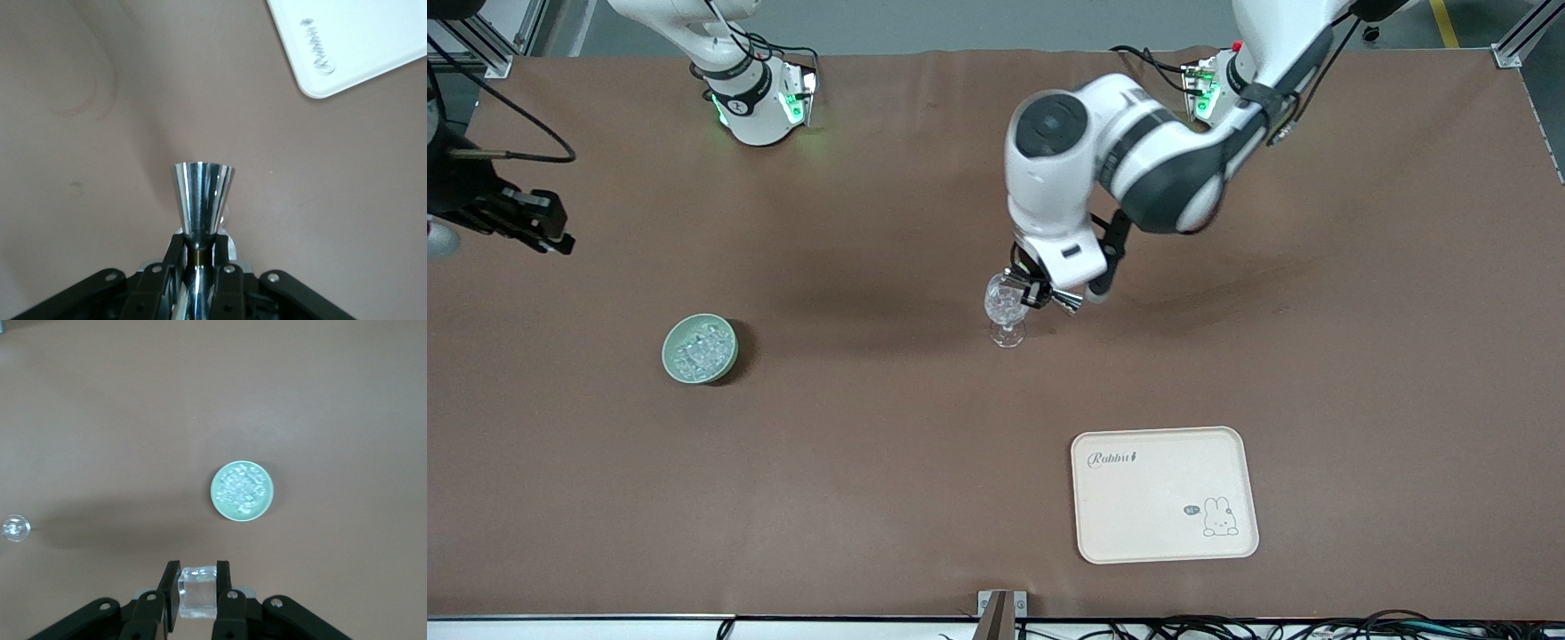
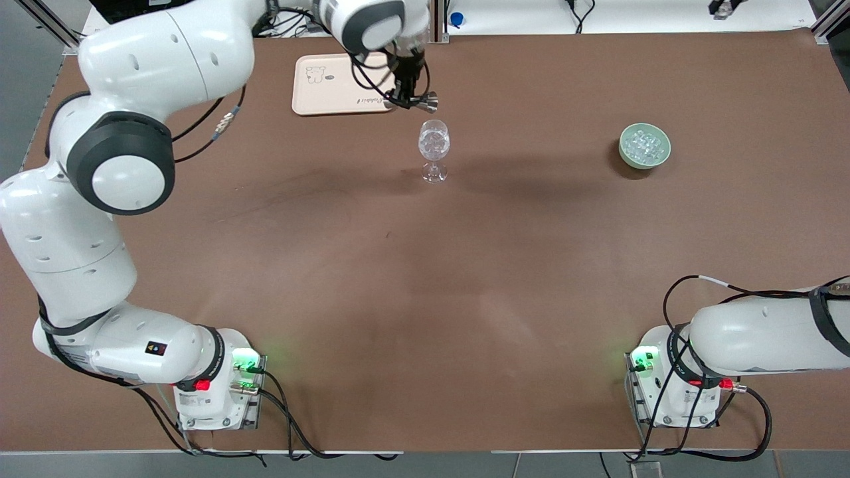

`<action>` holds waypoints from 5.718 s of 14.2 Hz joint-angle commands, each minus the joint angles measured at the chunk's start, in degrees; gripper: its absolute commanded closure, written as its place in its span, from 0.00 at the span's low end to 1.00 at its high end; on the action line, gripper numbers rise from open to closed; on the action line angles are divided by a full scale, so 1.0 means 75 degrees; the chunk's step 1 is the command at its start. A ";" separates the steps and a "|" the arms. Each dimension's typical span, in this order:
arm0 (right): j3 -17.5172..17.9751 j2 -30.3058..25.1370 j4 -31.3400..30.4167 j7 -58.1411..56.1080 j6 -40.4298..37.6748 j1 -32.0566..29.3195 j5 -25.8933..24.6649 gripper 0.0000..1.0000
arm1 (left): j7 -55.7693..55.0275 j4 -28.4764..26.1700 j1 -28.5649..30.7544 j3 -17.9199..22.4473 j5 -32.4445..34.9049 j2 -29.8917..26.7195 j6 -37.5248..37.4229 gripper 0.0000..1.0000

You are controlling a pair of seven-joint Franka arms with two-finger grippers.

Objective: Pour wine and add ice with both arms

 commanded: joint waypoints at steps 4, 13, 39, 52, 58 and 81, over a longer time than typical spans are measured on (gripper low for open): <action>0.0027 0.0897 0.0557 0.1927 0.0070 0.1698 -0.0016 1.00 | 0.2057 0.0259 0.0019 0.2431 -0.4523 -0.0332 0.0175 1.00; 0.0038 0.3299 0.2059 0.5432 0.1334 0.4454 -0.0121 1.00 | 0.3416 0.0190 0.0287 0.4428 -0.9285 0.0533 0.2284 1.00; 0.0085 0.4895 0.2094 0.6395 0.3000 0.5593 -0.1258 0.97 | 1.0669 -0.0092 0.0863 0.4885 -1.6692 0.3394 0.2520 0.91; 0.0191 0.4989 0.2083 0.6348 0.2977 0.5557 -0.1211 0.70 | 1.0683 -0.0549 0.0991 0.4990 -1.6205 0.3230 0.1876 0.00; 0.0191 0.4989 0.2106 0.6372 0.2988 0.5569 -0.1223 0.11 | 0.9817 -0.0841 0.0980 0.5610 -1.5701 0.2809 0.1185 0.00; -0.0523 0.0677 0.0548 0.0598 0.0258 0.0144 -0.1212 0.00 | 1.0233 0.1314 0.0745 0.7499 -0.8016 -0.0577 -0.0691 0.00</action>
